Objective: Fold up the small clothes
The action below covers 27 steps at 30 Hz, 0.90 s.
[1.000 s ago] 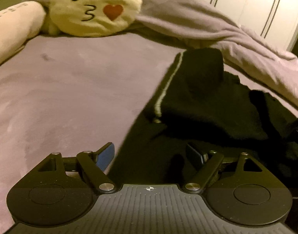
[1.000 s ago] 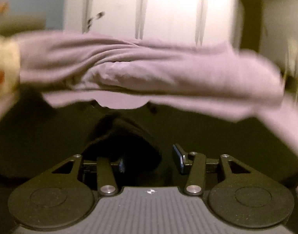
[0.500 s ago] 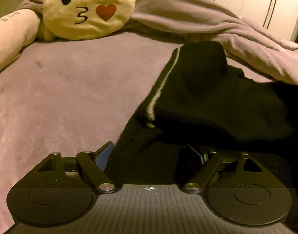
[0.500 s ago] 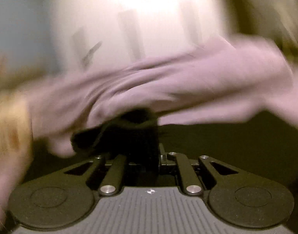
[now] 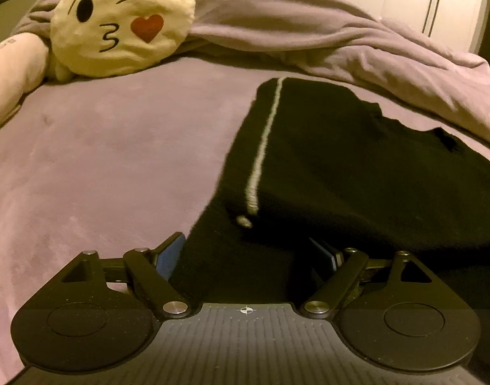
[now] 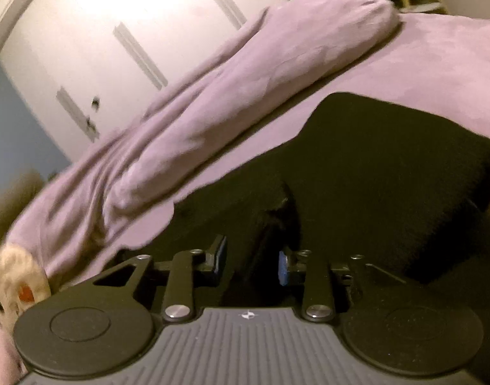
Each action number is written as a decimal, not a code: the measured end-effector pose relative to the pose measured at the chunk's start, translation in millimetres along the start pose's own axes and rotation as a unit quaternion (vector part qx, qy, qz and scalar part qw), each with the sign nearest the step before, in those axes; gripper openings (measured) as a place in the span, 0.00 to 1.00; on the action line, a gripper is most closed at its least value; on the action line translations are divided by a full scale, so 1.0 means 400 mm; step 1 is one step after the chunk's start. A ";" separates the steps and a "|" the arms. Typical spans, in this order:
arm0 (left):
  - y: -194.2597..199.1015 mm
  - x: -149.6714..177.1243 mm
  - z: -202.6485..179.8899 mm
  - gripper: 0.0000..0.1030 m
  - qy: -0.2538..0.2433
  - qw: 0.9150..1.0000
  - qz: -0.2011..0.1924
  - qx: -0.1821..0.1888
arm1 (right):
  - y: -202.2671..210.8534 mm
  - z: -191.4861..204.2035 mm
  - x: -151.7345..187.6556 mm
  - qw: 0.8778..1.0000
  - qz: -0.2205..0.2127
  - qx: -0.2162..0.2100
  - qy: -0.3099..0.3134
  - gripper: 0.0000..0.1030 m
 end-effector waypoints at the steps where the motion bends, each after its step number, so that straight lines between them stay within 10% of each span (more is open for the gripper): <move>1: 0.005 0.002 -0.006 0.84 -0.001 1.000 -0.001 -0.001 | -0.005 0.008 -0.004 1.000 0.007 0.003 0.017 0.10; 12: 0.016 -0.010 -0.052 0.87 0.011 1.000 0.002 -0.015 | -0.006 0.070 -0.060 0.970 -0.012 0.050 0.238 0.11; 27: 0.074 0.057 0.026 0.88 0.009 0.999 0.044 -0.029 | 0.226 -0.036 -0.016 0.984 0.029 0.042 0.172 0.28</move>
Point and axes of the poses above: each gripper's, at about its wrist camera, not at the fingertips, and y roughly against the way its jaws point, z to its left, x to its underside, the point moved 1 cm from there along -y, roughly the way its jaws point, and after that the axes turned 13 degrees about -x, right-handed, at the moved point
